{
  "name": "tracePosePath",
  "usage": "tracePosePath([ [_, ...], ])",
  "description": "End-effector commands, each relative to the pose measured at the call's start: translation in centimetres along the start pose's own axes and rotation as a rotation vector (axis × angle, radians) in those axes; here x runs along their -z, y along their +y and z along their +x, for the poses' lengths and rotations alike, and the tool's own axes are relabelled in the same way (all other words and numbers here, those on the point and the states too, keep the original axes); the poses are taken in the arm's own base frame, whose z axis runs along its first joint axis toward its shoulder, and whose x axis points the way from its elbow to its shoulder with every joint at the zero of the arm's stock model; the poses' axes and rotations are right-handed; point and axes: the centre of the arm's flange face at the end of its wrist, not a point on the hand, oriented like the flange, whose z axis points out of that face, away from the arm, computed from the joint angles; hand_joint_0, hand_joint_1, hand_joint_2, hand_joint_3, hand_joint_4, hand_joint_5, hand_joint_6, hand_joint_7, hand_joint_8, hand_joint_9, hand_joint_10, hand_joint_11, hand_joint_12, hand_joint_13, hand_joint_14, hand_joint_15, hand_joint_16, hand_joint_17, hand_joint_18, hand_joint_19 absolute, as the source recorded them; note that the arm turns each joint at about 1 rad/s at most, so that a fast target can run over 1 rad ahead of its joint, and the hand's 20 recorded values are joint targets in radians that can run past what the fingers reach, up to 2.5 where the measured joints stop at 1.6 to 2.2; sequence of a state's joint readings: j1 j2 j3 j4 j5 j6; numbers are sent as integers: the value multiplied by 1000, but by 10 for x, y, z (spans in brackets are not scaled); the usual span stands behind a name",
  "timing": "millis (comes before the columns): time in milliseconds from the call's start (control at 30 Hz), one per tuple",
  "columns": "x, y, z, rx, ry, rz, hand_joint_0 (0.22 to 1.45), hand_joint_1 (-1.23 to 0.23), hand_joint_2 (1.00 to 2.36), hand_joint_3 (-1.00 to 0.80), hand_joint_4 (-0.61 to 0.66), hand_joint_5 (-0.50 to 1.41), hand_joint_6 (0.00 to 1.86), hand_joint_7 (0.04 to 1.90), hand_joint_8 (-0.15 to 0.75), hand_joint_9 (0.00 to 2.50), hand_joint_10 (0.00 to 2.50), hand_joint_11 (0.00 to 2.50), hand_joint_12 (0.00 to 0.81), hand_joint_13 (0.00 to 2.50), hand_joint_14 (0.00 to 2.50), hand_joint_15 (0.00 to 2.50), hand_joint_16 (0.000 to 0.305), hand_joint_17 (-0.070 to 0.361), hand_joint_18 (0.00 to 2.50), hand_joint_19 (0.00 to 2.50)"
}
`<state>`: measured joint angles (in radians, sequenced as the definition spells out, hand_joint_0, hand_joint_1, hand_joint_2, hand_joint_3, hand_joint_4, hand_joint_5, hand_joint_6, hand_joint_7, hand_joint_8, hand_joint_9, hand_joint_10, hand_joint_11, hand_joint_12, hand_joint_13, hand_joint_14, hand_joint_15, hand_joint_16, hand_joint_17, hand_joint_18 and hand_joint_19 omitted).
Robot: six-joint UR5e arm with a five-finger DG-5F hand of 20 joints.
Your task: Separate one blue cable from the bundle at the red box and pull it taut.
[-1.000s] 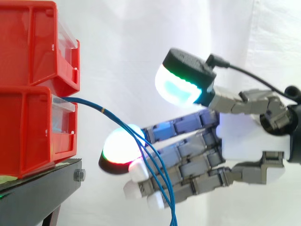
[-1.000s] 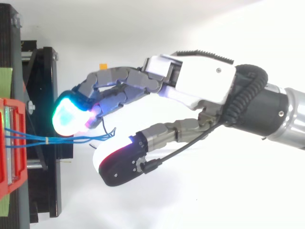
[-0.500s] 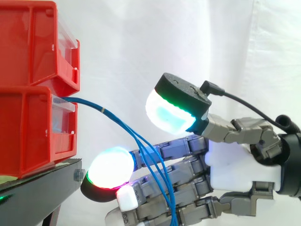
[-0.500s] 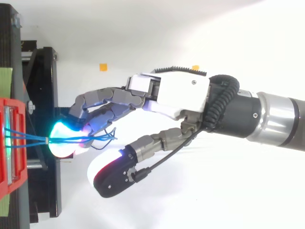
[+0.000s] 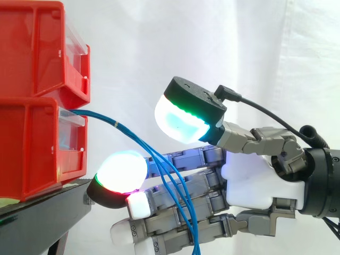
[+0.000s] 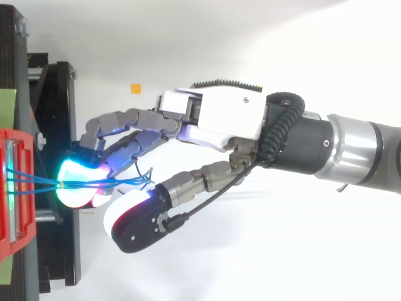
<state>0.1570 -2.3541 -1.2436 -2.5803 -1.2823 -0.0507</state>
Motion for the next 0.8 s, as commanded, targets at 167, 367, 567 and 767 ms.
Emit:
tracePosePath([
  [167, -1, 1, -4, 1, 21, -2, 617, -688, 1015, -279, 252, -178, 501, 1198, 306, 763, 21, 711, 355, 661, 13, 345, 39, 87, 443, 424],
  [367, -2, 2, -6, 3, 25, -7, 627, -685, 1015, -271, 251, -175, 501, 1206, 309, 772, 20, 718, 357, 676, 14, 361, 39, 87, 456, 430],
  [567, -4, 6, -4, 2, 36, -16, 618, -686, 1014, -308, 249, -173, 501, 1207, 310, 774, 21, 728, 361, 687, 14, 366, 39, 88, 467, 438],
  [767, -4, 5, 0, 1, 46, -18, 605, -689, 1010, -354, 256, -169, 501, 1223, 311, 783, 21, 747, 365, 700, 16, 380, 40, 90, 482, 451],
])
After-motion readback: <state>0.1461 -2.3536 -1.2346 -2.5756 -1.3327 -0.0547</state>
